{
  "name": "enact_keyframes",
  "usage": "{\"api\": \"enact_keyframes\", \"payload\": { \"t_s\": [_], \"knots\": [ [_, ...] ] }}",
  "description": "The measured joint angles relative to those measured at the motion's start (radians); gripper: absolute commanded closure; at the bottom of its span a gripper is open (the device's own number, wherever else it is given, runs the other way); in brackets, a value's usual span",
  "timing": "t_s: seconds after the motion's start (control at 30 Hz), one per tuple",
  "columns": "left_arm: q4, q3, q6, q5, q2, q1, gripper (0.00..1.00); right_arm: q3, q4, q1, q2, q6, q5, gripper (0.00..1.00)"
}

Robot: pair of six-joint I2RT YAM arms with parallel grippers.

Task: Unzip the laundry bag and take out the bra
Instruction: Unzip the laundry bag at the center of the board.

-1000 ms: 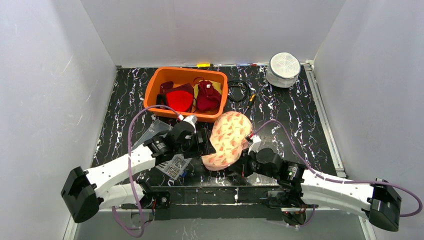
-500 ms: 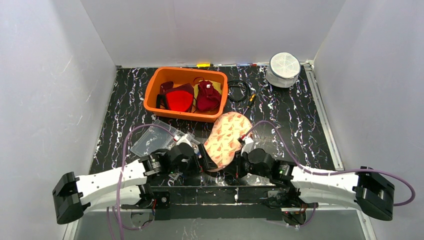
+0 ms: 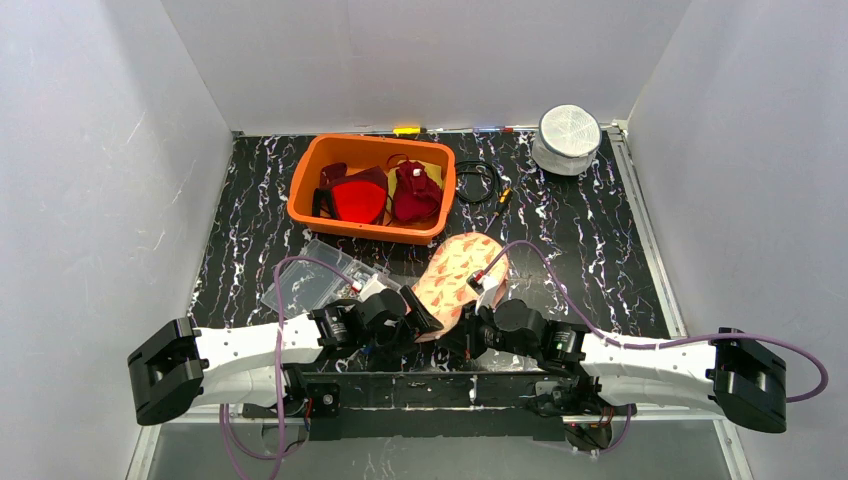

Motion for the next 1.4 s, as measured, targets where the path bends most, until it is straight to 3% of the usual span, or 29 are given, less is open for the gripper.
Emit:
{"api": "enact_keyframes", "payload": {
  "t_s": [0.37, 0.7, 0.97, 1.4],
  "knots": [
    [-0.006, -0.003, -0.051, -0.033, 0.002, 0.000, 0.56, 0.000, 0.002, 0.023, -0.018, -0.001, 0.024, 0.99],
    [-0.046, -0.003, -0.050, -0.050, -0.022, -0.001, 0.98, 0.000, -0.094, 0.035, -0.077, -0.004, 0.066, 0.99],
    [-0.044, 0.004, -0.002, -0.066, -0.054, -0.001, 1.00, 0.000, -0.221, 0.041, -0.175, -0.002, 0.118, 0.99],
    [-0.114, 0.090, 0.229, -0.051, -0.079, 0.053, 1.00, 0.000, -0.404, 0.041, -0.302, 0.050, 0.241, 0.99]
  ]
}}
